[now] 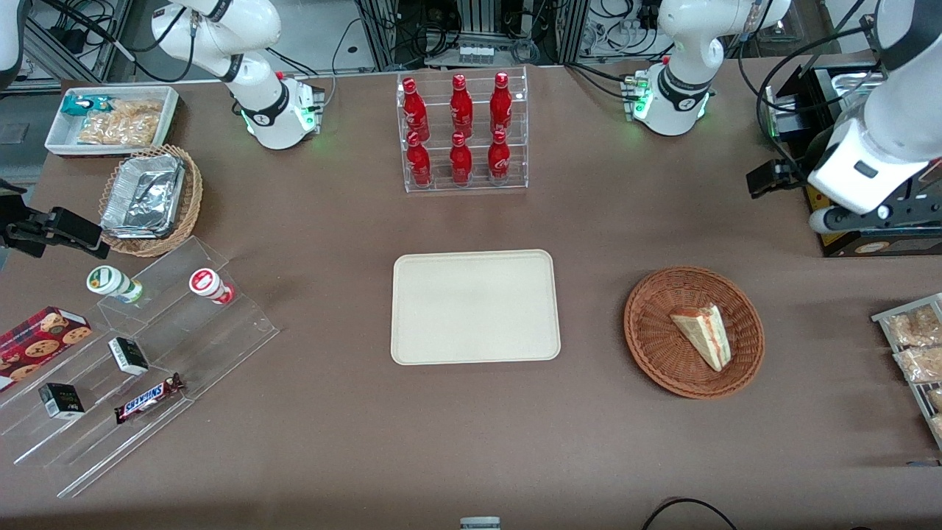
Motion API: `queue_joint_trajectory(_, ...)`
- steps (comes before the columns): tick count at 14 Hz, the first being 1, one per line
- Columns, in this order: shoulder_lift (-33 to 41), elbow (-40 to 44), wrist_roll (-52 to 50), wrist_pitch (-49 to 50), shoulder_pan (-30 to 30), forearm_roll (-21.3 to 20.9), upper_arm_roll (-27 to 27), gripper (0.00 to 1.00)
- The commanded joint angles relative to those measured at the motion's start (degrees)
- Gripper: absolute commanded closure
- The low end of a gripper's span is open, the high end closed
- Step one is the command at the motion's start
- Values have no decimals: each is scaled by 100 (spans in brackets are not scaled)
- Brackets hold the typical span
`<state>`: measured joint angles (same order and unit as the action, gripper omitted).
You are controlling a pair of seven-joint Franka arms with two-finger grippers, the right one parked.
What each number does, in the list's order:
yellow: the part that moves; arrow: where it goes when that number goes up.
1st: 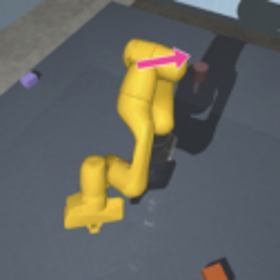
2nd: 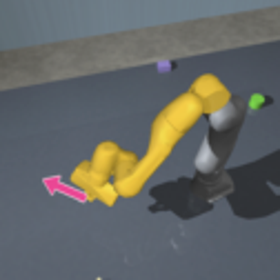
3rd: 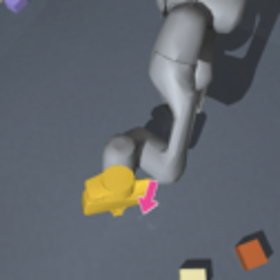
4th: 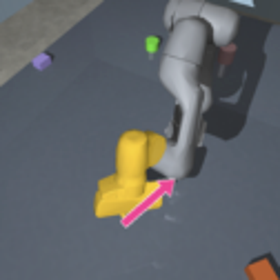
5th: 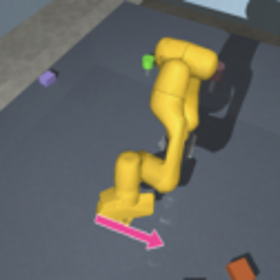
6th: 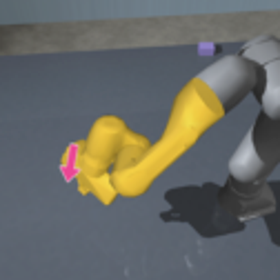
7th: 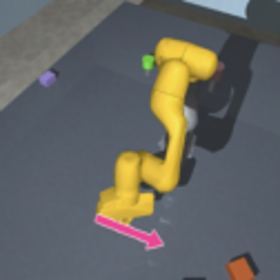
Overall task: Place sandwich from basket to tray
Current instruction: 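Move the left gripper down over the sandwich in the wicker basket, then close the left gripper on the wrapped sandwich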
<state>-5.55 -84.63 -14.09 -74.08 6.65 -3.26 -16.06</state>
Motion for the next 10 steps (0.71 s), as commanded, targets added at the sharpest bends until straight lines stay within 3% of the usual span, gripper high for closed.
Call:
queue_joint_trajectory(1, -366, -412, -216, -394, 20, 9, 199, 0)
queue_joint_trajectory(6, -841, -1756, -1963, -2721, -41, 27, 209, 0)
queue_joint_trajectory(10, -1587, -1943, -2608, -3796, 20, 18, 270, 0)
